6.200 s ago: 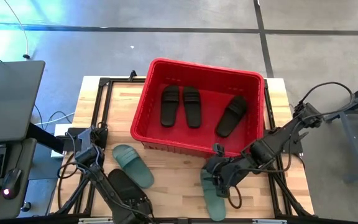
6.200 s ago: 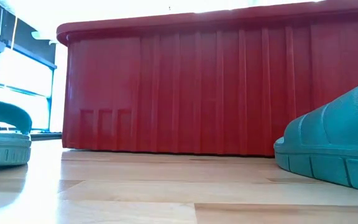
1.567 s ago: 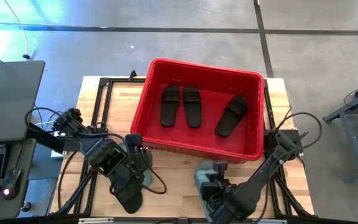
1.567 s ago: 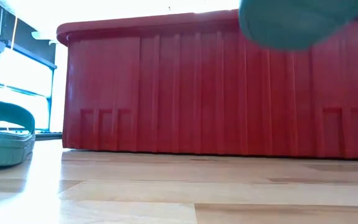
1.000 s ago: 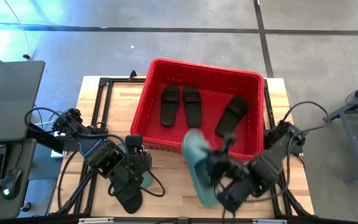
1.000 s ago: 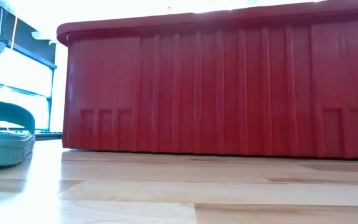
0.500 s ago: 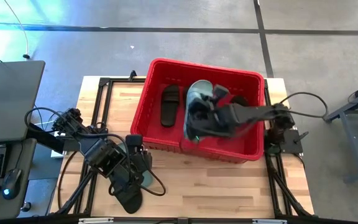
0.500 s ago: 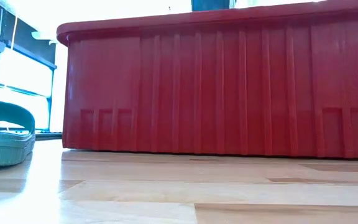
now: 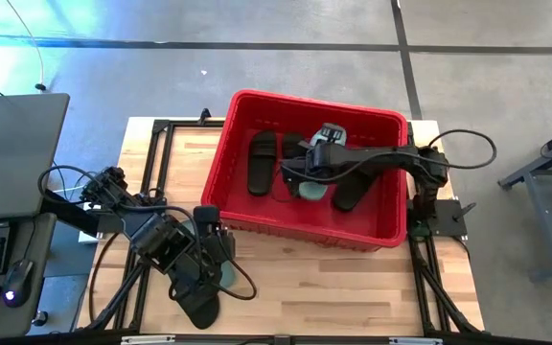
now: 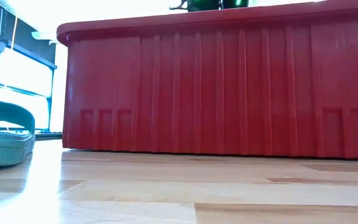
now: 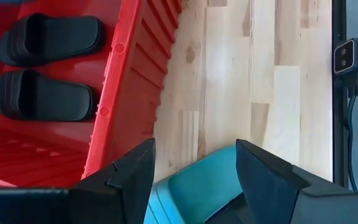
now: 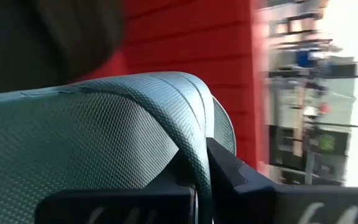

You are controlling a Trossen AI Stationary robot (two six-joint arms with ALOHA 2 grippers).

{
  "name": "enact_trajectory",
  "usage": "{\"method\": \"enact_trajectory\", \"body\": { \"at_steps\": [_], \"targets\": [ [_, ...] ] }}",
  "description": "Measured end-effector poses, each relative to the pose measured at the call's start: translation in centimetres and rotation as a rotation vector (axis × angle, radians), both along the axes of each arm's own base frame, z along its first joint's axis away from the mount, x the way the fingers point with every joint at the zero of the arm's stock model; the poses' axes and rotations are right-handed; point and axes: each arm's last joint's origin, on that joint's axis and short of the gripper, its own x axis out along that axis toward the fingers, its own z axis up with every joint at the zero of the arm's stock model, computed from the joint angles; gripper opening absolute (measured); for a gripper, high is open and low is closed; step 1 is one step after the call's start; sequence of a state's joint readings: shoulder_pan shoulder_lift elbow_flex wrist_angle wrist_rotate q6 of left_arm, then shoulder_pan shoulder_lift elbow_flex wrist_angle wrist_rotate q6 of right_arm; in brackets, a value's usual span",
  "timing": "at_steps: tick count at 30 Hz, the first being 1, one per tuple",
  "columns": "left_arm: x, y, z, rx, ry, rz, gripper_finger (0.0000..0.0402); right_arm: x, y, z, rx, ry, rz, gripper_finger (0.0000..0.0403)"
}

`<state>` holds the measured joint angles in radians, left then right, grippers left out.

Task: Pick and place slides into bin
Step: Put the green slide into the red bin

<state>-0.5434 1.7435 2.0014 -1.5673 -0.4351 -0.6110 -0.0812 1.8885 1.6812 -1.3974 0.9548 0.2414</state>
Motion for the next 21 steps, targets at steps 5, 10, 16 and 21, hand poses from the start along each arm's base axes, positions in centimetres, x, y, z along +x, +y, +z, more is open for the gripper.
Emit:
{"method": "enact_trajectory", "body": {
  "at_steps": [5, 10, 16, 21],
  "targets": [
    [0.0, 0.0, 0.0, -0.011, -0.010, 0.026, 0.0205, 0.9, -1.9, -2.5, 0.067, -0.039, 0.073, 0.0000],
    [0.0, 0.0, 0.0, -0.021, -0.018, 0.048, 0.0205, 0.0, -4.0, -4.4, 0.125, -0.022, 0.022, 0.0000],
    [0.1, 0.0, 0.0, -0.015, -0.034, 0.072, 0.0205, -1.4, -5.4, -6.7, 0.189, -0.006, -0.048, 0.0000],
    [0.1, 0.1, 0.0, -0.010, -0.038, 0.076, 0.0205, -2.1, -5.6, -8.0, 0.245, 0.050, -0.034, 0.0016]
  ]
}}
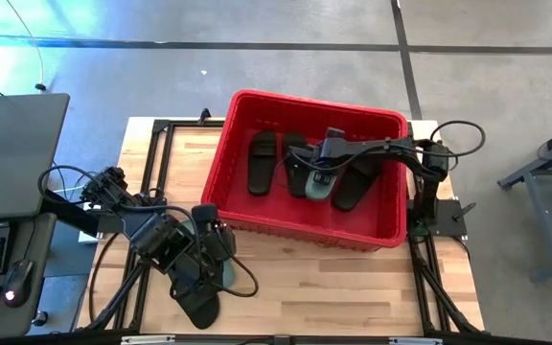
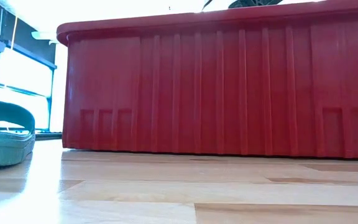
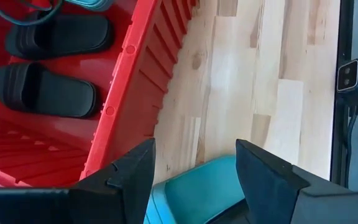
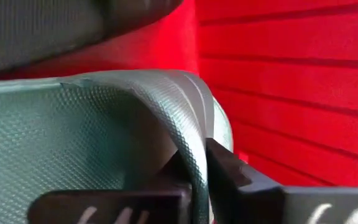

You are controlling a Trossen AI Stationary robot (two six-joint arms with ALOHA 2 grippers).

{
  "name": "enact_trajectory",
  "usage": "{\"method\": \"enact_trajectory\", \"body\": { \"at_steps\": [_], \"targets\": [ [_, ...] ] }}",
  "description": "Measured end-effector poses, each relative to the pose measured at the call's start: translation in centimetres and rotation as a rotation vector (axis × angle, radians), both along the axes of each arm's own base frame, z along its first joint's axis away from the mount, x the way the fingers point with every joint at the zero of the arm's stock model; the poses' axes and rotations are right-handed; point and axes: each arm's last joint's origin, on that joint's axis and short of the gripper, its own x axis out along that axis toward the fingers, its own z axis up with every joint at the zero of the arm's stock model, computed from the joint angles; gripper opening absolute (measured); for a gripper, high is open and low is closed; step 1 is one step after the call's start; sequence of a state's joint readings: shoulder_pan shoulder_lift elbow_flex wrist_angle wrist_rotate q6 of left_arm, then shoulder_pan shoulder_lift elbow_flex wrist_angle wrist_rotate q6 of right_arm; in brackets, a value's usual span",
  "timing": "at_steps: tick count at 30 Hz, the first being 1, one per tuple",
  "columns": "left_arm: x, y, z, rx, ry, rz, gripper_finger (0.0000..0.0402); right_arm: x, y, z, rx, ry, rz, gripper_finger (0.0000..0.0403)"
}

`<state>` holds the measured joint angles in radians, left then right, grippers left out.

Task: Pick and place slides into bin
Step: Put the green slide into the red bin, then put the black slide into the red bin

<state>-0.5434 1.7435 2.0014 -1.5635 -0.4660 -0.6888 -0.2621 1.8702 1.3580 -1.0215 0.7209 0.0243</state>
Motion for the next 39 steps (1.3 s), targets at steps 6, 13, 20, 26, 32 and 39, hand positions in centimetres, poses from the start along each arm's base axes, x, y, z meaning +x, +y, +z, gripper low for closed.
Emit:
{"method": "enact_trajectory", "body": {
  "at_steps": [6, 13, 20, 26, 32, 39],
  "targets": [
    [0.1, 0.0, 0.0, -0.013, -0.012, 0.016, 0.0205, -0.4, -0.4, -0.5, 0.070, 0.003, -0.014, 0.0064],
    [0.2, -0.1, 0.1, -0.027, -0.032, 0.023, 0.0205, -0.4, -0.8, -0.6, 0.142, -0.044, -0.030, 0.0128],
    [0.6, -0.5, 0.2, -0.089, -0.060, 0.014, 0.0205, 0.1, 0.7, -0.3, 0.139, -0.067, -0.036, 0.0161],
    [1.0, -1.1, -0.4, -0.158, -0.014, -0.013, 0.0205, 1.0, 3.5, 2.4, 0.028, -0.068, 0.063, 0.0152],
    [1.2, -2.2, -1.2, -0.249, 0.065, -0.037, 0.0205, 1.0, 6.9, 8.9, -0.005, -0.251, 0.136, 0.0132],
    [-0.2, -5.2, -2.2, -0.270, 0.097, 0.029, 0.0205, -0.8, 12.1, 17.7, 0.301, -0.644, 0.216, 0.0130]
  ]
}}
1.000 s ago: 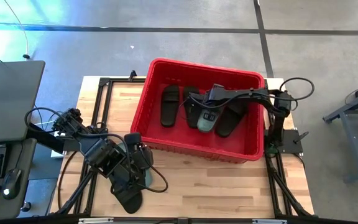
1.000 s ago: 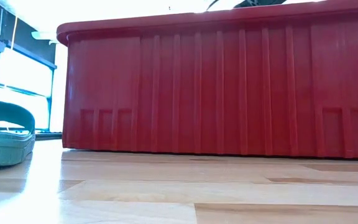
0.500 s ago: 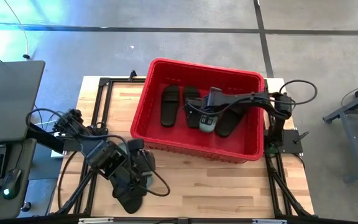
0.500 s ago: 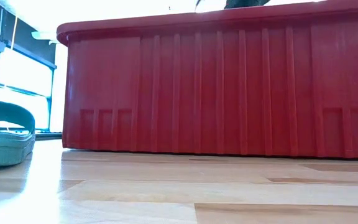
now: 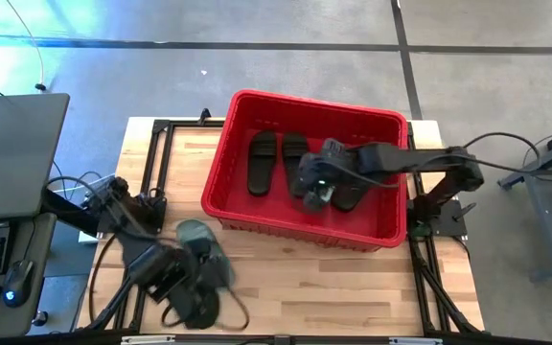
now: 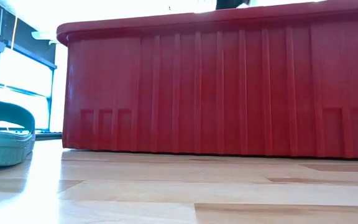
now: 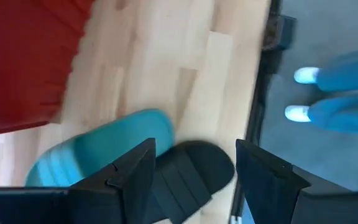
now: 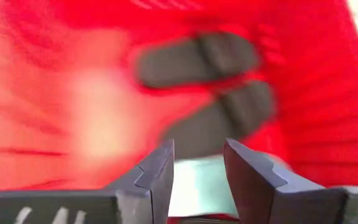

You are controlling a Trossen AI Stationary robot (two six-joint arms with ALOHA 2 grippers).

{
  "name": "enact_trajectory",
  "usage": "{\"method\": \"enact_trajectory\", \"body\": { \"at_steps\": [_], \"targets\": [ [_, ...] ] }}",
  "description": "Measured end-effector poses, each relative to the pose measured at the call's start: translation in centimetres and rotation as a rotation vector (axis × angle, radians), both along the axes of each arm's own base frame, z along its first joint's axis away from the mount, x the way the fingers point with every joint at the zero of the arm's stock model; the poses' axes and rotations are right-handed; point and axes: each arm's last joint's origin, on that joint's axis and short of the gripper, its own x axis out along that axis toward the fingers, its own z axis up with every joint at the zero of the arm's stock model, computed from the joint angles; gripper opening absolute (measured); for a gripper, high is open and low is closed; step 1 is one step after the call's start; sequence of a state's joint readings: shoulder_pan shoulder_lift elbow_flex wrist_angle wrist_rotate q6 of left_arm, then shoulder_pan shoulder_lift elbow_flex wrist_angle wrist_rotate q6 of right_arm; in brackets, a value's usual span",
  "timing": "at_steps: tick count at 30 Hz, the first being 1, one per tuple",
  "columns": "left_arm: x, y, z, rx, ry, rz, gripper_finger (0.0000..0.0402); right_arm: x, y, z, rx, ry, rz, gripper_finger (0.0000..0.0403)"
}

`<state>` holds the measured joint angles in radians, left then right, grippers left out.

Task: Pick and place slides into bin
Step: Put the black slide into the red bin

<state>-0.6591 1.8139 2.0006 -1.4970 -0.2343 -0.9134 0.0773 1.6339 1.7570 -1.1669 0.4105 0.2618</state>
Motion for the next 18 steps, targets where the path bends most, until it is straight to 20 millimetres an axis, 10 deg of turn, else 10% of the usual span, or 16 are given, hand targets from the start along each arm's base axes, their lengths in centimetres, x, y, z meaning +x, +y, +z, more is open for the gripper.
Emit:
{"method": "enact_trajectory", "body": {
  "at_steps": [9, 18],
  "targets": [
    [-2.1, -2.8, -0.6, 0.034, 0.006, -0.020, 0.0205, -2.9, 7.3, 6.2, 0.319, -0.240, 0.306, 0.0129],
    [-4.5, -2.1, -3.1, 0.061, 0.135, 0.117, 0.0205, -4.0, 11.9, 6.2, 0.288, -0.264, 0.425, 0.0129]
  ]
}}
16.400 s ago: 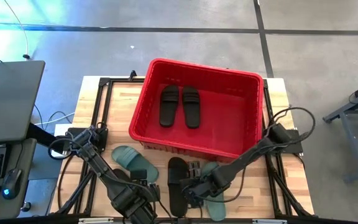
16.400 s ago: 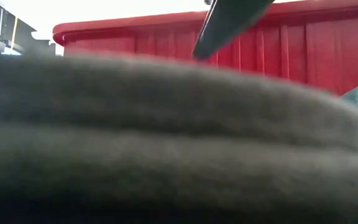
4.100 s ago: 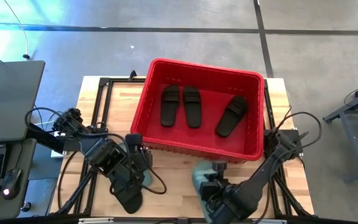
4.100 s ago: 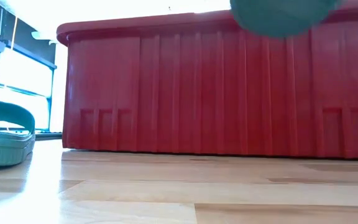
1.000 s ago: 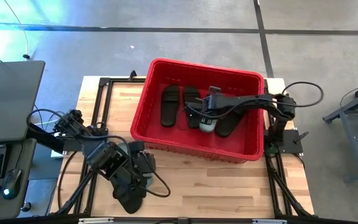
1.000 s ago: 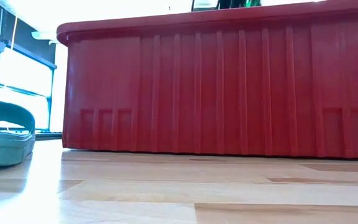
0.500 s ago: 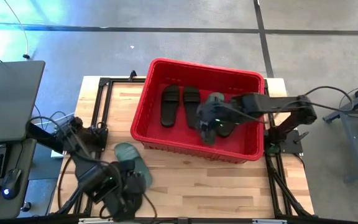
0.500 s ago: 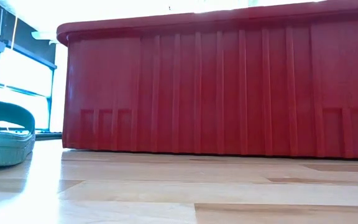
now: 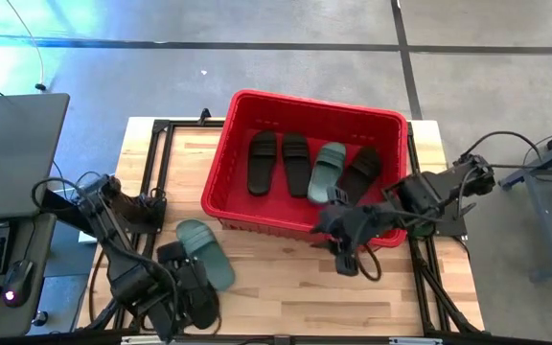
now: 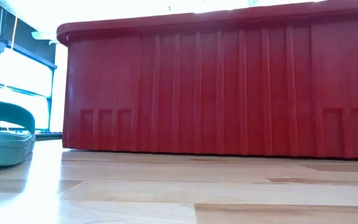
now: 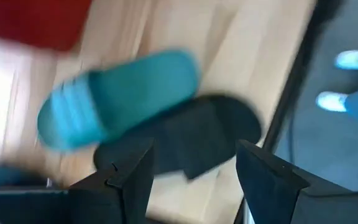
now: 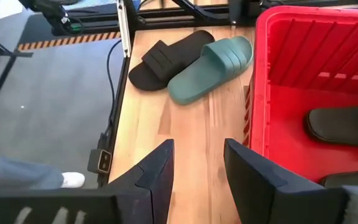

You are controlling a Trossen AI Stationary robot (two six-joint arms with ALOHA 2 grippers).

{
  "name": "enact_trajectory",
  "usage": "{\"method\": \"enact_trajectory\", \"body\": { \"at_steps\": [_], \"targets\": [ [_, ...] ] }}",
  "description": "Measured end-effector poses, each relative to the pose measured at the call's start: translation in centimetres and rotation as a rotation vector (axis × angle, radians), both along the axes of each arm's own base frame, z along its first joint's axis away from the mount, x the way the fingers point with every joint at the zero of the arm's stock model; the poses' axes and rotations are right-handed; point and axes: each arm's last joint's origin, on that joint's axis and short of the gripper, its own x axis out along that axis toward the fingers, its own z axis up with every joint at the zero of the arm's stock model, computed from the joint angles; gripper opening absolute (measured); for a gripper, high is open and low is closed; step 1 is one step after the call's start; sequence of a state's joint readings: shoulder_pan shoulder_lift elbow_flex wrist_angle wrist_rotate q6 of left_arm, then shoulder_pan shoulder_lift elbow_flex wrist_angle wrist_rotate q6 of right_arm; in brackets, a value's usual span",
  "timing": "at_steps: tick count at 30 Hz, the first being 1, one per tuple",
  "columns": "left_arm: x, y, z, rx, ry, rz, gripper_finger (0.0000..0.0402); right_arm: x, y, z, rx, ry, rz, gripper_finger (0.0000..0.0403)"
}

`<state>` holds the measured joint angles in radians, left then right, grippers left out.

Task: Pick and place slides into bin
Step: Put the black slide into the red bin

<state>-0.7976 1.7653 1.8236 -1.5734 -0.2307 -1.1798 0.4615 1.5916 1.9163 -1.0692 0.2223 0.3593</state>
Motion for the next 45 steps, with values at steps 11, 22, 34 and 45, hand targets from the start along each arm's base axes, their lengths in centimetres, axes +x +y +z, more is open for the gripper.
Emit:
{"method": "enact_trajectory", "body": {
  "at_steps": [11, 22, 34, 45],
  "targets": [
    [-7.3, 3.8, 0.1, -0.065, -0.111, 0.125, 0.0205, -0.3, 1.4, -0.3, -0.043, -0.007, -0.002, 0.0129],
    [-10.9, 7.1, -6.2, -0.377, -0.482, 0.069, 0.0205, 0.1, 1.4, -0.7, -0.051, -0.010, -0.064, 0.0129],
    [-11.4, 7.2, -13.1, -0.473, -0.408, 0.053, 0.0205, 0.6, 1.8, -1.4, -0.048, 0.016, -0.080, 0.0129],
    [-11.8, 7.6, -14.6, -0.454, -0.336, 0.030, 0.0205, 0.8, 1.9, -1.6, -0.031, 0.029, -0.096, 0.0129]
  ]
}}
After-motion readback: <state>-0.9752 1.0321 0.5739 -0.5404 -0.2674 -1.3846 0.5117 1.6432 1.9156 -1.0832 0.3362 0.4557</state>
